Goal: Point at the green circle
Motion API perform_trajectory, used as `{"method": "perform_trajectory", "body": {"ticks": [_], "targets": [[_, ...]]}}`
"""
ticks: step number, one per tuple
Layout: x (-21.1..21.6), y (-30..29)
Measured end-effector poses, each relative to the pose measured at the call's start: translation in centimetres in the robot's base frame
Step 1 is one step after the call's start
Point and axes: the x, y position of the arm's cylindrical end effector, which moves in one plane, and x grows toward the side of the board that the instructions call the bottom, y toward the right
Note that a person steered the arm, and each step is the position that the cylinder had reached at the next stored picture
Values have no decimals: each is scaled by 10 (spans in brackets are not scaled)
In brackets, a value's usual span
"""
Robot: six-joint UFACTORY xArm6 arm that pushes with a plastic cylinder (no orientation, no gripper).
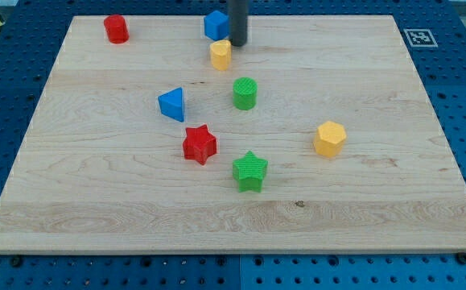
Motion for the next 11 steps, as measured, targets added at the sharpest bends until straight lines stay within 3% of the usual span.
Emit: {"method": "perform_trajectory", "body": {"ticks": [1,2,9,11], "targets": [[27,63],[29,67],[54,66],[57,4]]}}
